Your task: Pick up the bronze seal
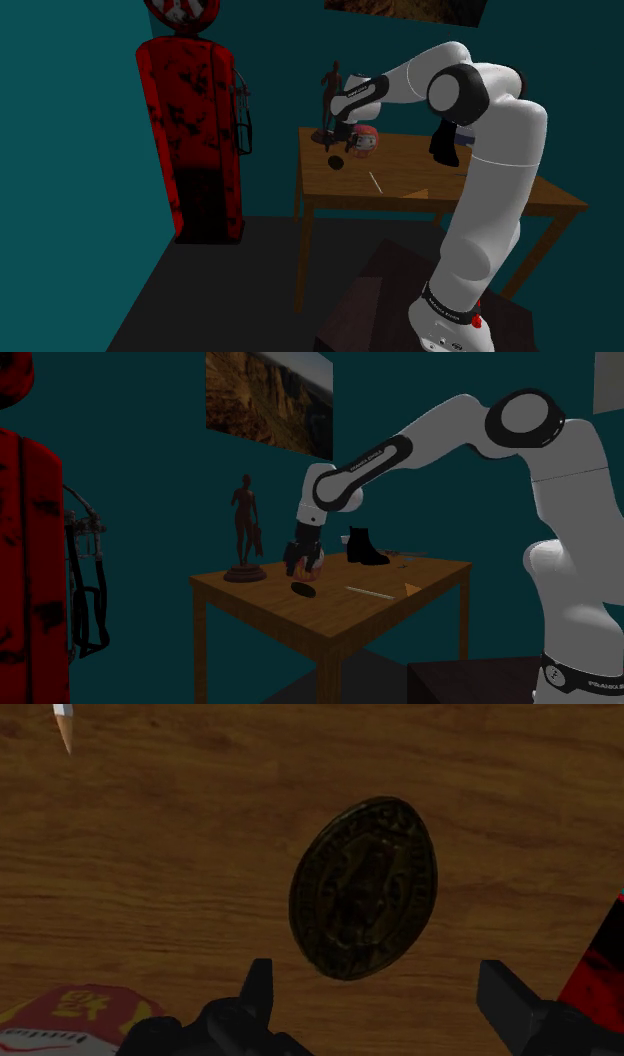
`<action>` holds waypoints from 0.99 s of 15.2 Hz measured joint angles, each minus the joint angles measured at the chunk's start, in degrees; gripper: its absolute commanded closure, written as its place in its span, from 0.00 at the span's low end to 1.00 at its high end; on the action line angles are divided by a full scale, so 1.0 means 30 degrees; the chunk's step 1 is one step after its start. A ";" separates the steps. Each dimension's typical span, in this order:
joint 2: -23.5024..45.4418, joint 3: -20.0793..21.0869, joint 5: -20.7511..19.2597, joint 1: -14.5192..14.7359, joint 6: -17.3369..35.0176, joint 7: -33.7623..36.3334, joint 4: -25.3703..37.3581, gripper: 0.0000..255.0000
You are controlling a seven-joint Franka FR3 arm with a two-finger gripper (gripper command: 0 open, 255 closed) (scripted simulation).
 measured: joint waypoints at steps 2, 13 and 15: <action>0.0451 -0.0005 0.0197 -0.0082 0.0306 0.0006 0.0146 0.00; 0.1342 0.0105 0.0642 -0.0216 0.1766 -0.0265 -0.0389 1.00; 0.1357 0.0102 0.0646 -0.0220 0.1776 -0.0266 -0.0366 1.00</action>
